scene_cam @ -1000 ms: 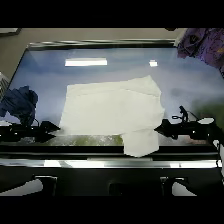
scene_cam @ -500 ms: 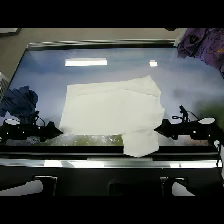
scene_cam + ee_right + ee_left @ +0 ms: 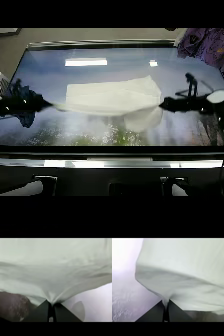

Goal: Fold the clothes and pants, and hang the long-sleeved shirts on hangers.

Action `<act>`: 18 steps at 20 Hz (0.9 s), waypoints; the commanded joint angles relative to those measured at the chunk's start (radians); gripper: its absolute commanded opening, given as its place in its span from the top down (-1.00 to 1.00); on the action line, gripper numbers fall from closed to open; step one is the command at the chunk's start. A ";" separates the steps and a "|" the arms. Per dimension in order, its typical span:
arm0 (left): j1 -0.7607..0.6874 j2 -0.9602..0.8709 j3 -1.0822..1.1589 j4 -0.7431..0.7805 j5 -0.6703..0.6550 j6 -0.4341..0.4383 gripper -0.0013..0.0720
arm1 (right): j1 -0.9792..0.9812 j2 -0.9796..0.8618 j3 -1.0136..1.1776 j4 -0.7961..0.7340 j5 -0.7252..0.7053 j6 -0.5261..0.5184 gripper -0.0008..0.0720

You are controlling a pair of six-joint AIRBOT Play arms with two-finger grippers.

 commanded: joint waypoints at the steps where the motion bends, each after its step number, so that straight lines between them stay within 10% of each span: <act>1: -0.044 0.010 0.369 0.068 0.004 -0.089 0.93 | 0.109 0.004 0.351 -0.216 -0.082 0.125 0.91; 7: -0.062 0.097 0.945 0.388 -0.008 -0.281 0.93 | 0.111 0.043 0.961 -0.427 0.085 0.216 0.91; 18: -0.062 0.548 0.806 0.624 -0.154 -0.356 0.93 | 0.111 0.420 1.012 -0.500 0.222 0.458 0.91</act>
